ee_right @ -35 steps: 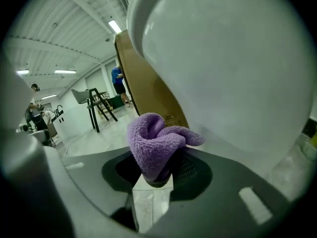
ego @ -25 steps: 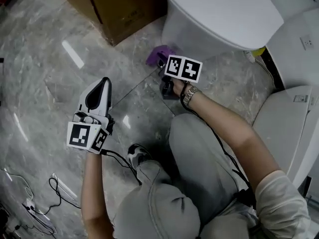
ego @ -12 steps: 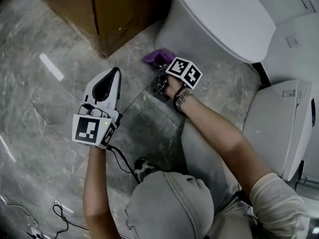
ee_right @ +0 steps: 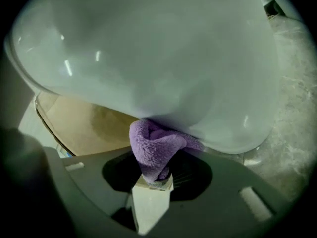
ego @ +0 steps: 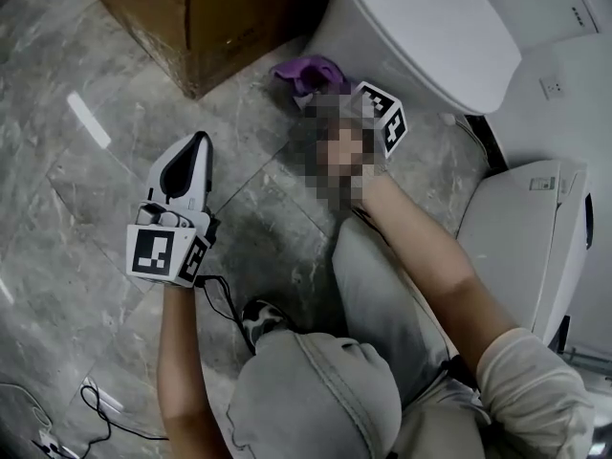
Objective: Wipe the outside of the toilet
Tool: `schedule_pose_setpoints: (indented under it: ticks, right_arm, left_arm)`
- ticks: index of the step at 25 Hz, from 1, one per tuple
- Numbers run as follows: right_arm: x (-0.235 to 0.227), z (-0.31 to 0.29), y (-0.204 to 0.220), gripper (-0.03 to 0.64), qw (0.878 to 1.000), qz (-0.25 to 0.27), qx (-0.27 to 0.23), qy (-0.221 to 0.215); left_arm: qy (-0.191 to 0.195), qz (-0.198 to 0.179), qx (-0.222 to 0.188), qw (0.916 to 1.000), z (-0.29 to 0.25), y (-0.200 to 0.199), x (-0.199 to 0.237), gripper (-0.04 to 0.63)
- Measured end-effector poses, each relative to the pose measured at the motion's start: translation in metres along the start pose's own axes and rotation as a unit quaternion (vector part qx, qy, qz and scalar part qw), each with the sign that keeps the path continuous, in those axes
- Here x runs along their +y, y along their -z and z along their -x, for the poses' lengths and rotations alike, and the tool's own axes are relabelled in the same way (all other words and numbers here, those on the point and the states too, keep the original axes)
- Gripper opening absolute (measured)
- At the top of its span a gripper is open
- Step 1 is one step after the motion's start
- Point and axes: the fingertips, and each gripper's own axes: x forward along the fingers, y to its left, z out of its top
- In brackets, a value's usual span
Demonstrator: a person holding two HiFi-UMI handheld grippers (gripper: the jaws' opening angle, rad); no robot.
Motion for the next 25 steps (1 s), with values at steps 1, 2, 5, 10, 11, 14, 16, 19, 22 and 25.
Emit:
schedule_pose_setpoints:
  ticks: [1,2,5,10,11,14,16,19,22,25]
  right_arm:
    - [0.011,0.004,-0.004,0.144,1.000,-0.008,-0.006,-0.016]
    - [0.022,0.009,-0.007,0.144,0.999,-0.012,-0.013,-0.031]
    - [0.053,0.020,-0.014,0.144,0.997,-0.007,-0.025,-0.069]
    - [0.098,0.041,-0.025,0.144,0.992,-0.017,-0.031,-0.119]
    - [0.110,0.047,-0.026,0.144,0.990,-0.014,-0.033,-0.136]
    - [0.138,0.064,-0.028,0.144,0.982,-0.009,-0.038,-0.184]
    - [0.148,0.071,-0.030,0.144,0.979,-0.017,-0.040,-0.199]
    - [0.157,0.079,-0.032,0.144,0.975,-0.025,-0.050,-0.217]
    - [0.156,0.079,-0.031,0.144,0.968,-0.024,-0.078,-0.237]
    - [0.115,0.053,-0.015,0.144,0.973,-0.073,-0.086,-0.200]
  left_arm:
    - [0.000,-0.002,0.001,1.0000,0.002,-0.001,-0.002,0.005]
    - [0.001,-0.004,0.003,1.0000,0.003,0.000,-0.003,0.005]
    - [0.001,-0.007,0.007,1.0000,0.004,0.001,-0.003,0.005]
    - [0.008,-0.011,0.005,0.9999,-0.011,-0.005,-0.012,0.005]
    - [0.012,-0.012,0.006,0.9998,-0.014,-0.005,-0.014,0.005]
    - [0.022,-0.015,0.011,0.9996,-0.021,-0.002,-0.018,0.005]
    - [0.022,-0.013,0.011,0.9996,-0.025,0.000,-0.016,0.005]
    - [0.017,-0.004,0.009,0.9998,-0.026,0.008,-0.011,0.005]
    - [0.012,0.008,0.014,0.9998,-0.024,0.020,-0.006,0.005]
    - [0.006,0.020,0.016,0.9996,-0.022,0.030,0.002,0.005]
